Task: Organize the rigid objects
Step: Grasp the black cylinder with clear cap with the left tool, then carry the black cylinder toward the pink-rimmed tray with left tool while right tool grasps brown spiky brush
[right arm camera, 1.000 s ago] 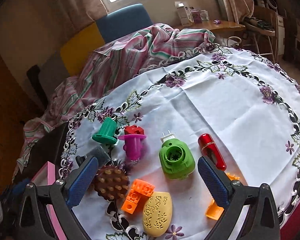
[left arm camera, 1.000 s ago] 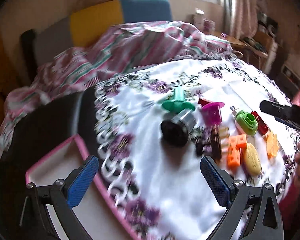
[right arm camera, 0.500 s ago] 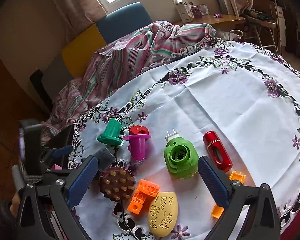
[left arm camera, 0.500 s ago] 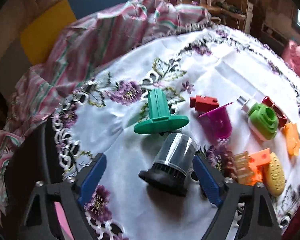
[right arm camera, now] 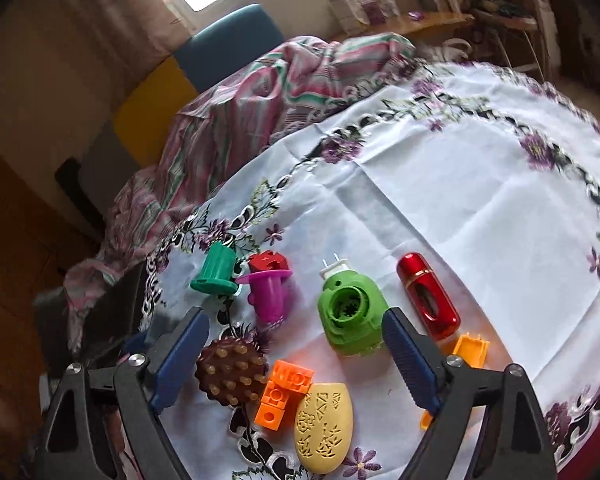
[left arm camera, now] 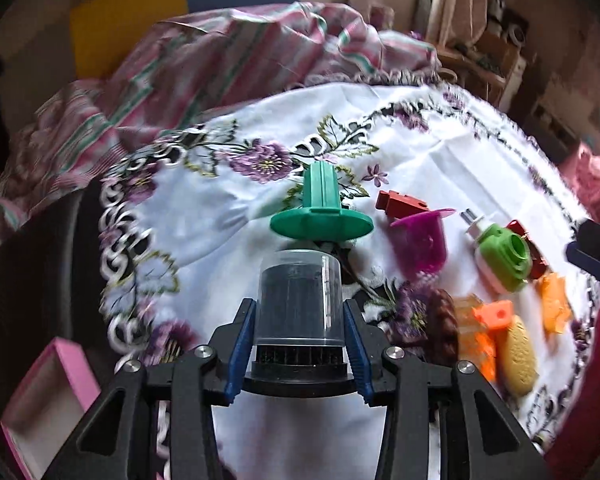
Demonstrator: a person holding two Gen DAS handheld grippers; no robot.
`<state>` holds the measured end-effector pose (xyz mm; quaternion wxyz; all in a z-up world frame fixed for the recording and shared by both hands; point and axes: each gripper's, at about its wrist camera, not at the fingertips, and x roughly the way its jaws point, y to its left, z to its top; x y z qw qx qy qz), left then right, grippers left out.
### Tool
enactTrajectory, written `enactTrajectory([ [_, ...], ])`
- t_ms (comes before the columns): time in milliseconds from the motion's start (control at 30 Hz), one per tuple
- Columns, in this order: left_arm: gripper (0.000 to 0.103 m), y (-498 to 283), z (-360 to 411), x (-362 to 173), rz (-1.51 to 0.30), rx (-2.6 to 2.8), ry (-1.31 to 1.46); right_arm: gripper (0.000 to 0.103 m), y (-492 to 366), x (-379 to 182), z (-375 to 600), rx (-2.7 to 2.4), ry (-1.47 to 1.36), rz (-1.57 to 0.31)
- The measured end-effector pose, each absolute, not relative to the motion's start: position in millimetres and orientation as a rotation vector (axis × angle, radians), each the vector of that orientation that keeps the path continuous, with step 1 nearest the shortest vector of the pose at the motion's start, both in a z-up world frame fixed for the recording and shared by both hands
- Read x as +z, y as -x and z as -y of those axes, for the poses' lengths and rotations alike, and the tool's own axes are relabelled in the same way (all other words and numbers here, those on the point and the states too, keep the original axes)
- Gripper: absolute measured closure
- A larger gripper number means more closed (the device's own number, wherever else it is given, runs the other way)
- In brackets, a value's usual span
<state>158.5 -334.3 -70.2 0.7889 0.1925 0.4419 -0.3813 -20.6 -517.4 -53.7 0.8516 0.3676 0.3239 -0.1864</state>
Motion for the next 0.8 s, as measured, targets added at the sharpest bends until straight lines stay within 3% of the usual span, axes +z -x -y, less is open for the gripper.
enactTrajectory([
  [600,0.06,-78.9,233.7,-34.3,-0.911,-0.794,-0.26,0.023,2.0,-65.0,498.0,-0.296,-0.715,-0.802],
  [800,0.06,-62.8,197.5,-27.4,-0.896,-0.764,-0.218,0.023,-19.5,-52.0,447.0,-0.14,-0.487,-0.832],
])
